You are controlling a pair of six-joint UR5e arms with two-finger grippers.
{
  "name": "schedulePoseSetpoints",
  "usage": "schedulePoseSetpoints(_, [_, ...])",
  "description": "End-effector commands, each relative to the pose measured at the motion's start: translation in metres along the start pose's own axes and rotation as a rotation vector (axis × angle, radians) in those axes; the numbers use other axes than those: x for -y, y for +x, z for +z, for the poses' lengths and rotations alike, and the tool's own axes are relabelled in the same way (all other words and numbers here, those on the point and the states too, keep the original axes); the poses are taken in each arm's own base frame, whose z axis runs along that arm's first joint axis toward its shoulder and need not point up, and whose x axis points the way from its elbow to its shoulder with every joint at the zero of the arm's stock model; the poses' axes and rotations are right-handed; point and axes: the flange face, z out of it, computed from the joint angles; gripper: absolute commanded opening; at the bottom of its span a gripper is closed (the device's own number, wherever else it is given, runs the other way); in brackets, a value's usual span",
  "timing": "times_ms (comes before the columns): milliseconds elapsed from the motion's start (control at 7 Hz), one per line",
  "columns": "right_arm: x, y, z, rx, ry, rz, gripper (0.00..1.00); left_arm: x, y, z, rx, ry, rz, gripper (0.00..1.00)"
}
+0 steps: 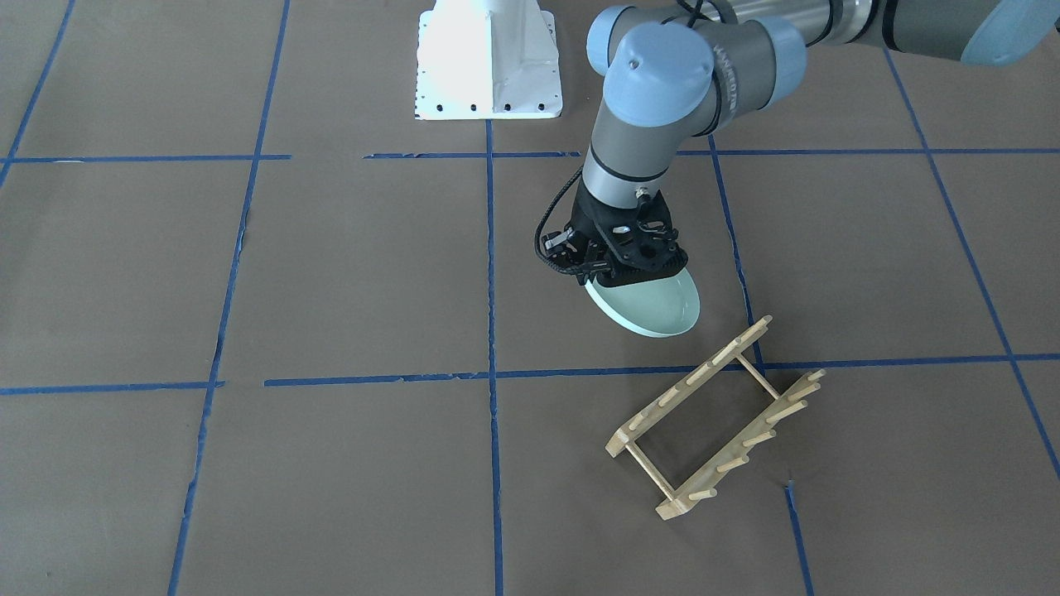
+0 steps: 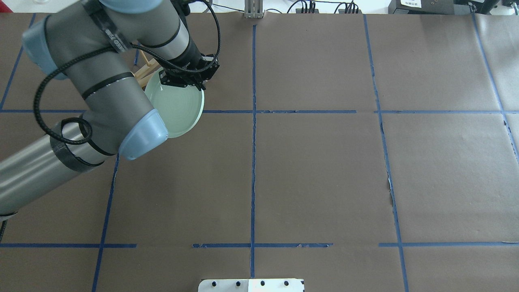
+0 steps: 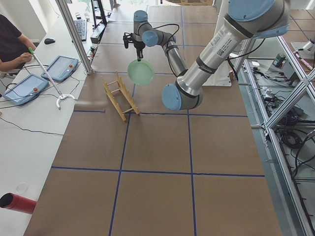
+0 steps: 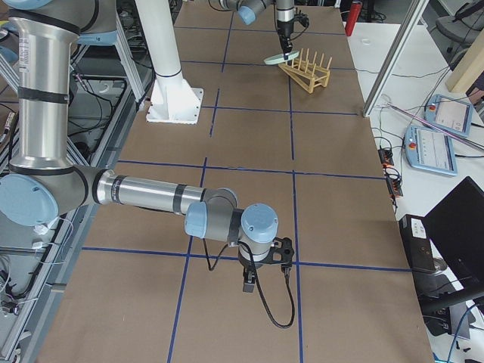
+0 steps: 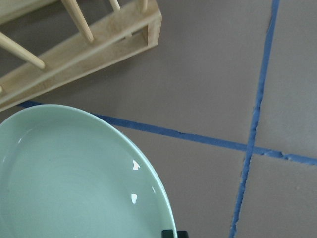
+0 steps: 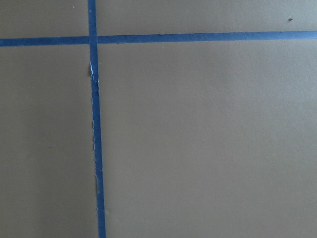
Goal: Place plate on rack
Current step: 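Lift the plate with the left gripper and tilt it upright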
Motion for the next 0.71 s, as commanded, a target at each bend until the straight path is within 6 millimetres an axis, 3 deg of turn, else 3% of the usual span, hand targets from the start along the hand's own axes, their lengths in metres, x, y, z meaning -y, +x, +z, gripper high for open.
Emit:
schedulePoseSetpoints(0, [0.000,0.000,0.000,0.000,0.000,0.000,1.00,0.047,-0.021,-0.067,-0.262,0.135,-0.078,0.00])
schedulePoseSetpoints(286, [0.000,0.000,0.000,0.000,-0.001,0.001,1.00,0.062,-0.080,-0.067,-0.527,0.188,-0.081,0.00])
schedulePoseSetpoints(571, [0.000,0.000,0.000,0.000,-0.001,0.001,1.00,0.103,-0.112,-0.057,-0.683,0.283,-0.094,0.00])
